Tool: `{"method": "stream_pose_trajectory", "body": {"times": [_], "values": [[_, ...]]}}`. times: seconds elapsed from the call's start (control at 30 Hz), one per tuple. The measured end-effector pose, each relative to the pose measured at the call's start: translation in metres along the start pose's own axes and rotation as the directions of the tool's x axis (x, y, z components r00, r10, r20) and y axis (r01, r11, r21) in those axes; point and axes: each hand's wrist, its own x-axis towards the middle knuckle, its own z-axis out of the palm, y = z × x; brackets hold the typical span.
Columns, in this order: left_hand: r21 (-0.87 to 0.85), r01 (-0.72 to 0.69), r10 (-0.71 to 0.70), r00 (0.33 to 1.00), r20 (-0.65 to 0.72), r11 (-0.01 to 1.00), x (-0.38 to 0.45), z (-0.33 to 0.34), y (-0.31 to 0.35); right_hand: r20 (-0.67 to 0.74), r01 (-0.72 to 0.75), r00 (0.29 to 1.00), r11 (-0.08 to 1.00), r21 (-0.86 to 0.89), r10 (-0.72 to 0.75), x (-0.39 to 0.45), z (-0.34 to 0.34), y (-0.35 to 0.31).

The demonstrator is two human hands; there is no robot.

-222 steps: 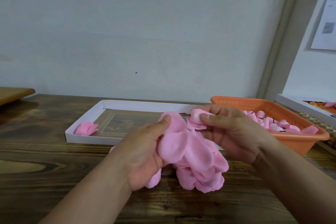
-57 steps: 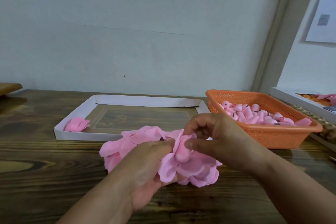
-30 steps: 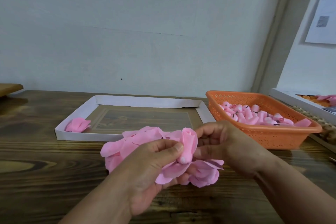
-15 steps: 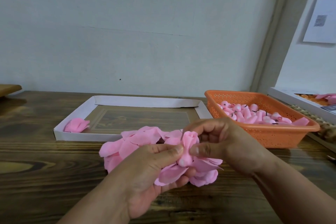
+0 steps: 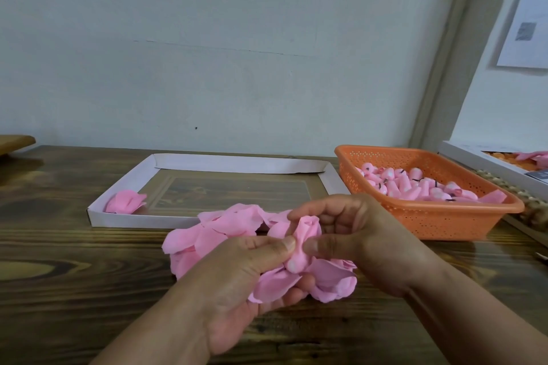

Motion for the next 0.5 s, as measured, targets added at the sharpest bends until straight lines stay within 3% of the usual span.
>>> {"method": "stream_pose_trajectory", "body": {"times": [0.1,0.37,0.5], "values": [[-0.01,-0.006,0.006,1.0,0.008,1.0,0.001,0.0,0.0,-0.018,0.009,1.0,1.0,-0.022,-0.009,0.001,0.0,0.0],[-0.252,-0.055,0.058,0.998,0.004,0.966,0.001,-0.01,-0.007,-0.189,-0.034,0.982,0.986,-0.161,0.003,0.005,-0.011,0.004],[-0.14,-0.079,0.063,0.991,-0.115,0.987,0.003,-0.008,-0.014,-0.176,-0.039,0.984,0.986,-0.16,0.01,0.007,-0.009,0.008]]}}
